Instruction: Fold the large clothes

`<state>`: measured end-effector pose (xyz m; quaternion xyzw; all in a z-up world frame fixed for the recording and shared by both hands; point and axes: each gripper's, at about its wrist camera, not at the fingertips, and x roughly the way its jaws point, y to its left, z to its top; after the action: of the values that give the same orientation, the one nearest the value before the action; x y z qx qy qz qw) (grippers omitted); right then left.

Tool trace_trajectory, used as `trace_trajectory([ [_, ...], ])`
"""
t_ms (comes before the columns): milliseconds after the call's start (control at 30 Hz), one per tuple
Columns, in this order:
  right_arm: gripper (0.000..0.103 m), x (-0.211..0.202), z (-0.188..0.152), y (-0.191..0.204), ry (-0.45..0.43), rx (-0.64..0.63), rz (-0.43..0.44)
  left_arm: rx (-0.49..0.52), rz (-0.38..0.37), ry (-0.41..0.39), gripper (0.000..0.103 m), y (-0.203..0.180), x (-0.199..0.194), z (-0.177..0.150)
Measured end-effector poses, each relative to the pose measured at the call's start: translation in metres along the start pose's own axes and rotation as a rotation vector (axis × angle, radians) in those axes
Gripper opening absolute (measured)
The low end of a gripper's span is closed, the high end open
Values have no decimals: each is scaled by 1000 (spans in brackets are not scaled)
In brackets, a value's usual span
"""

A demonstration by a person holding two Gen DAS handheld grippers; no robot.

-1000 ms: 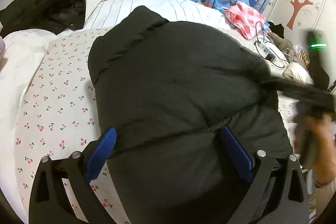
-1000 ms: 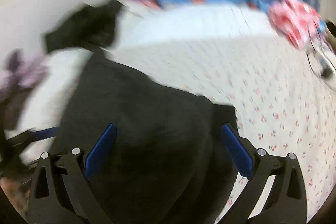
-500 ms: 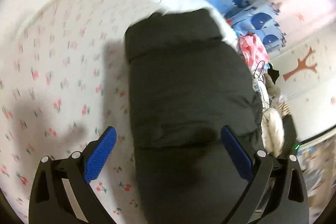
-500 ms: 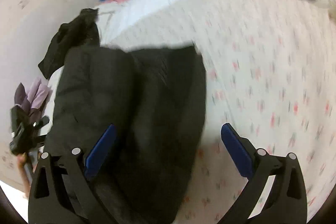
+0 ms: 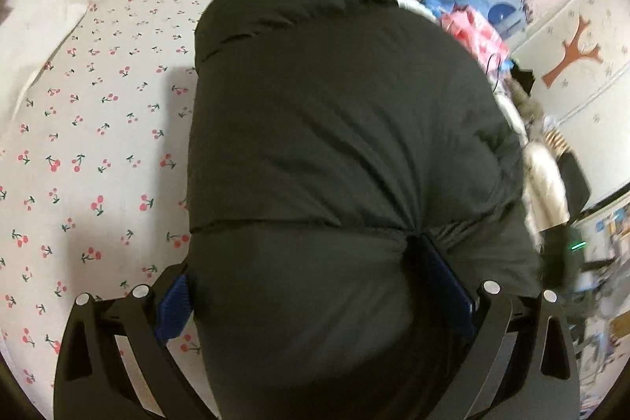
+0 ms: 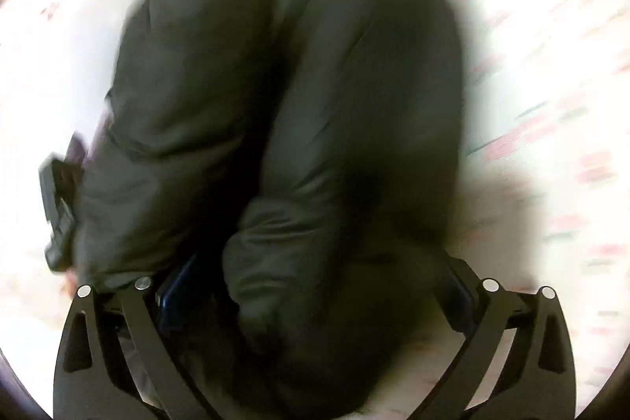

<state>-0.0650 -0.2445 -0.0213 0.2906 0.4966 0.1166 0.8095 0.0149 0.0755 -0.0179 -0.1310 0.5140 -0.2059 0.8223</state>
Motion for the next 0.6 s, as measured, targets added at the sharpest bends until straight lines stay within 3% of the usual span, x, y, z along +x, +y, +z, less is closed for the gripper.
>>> trace_trajectory([
  [67,97,-30,13,17,-131,-61,-20,-1,5,4,96,0,2,1],
  [200,97,-26,48,86,-205,-285,-44,-4,15,7,96,-2,4,2],
  [267,97,2,65,96,-198,-345,-129,-5,16,6,96,0,2,0],
  [333,97,57,83,87,-114,-318,-199,-6,19,3,96,0,2,-1],
  [367,97,94,86,67,-17,-246,-156,-3,21,1,96,-1,2,-1],
  [400,97,112,85,54,18,-191,-115,9,33,-2,96,-3,3,-1],
  [533,97,100,78,61,9,-208,-157,60,117,-22,96,-17,4,-4],
  [600,97,64,71,67,-54,-266,-159,78,146,-53,96,-23,-2,-6],
])
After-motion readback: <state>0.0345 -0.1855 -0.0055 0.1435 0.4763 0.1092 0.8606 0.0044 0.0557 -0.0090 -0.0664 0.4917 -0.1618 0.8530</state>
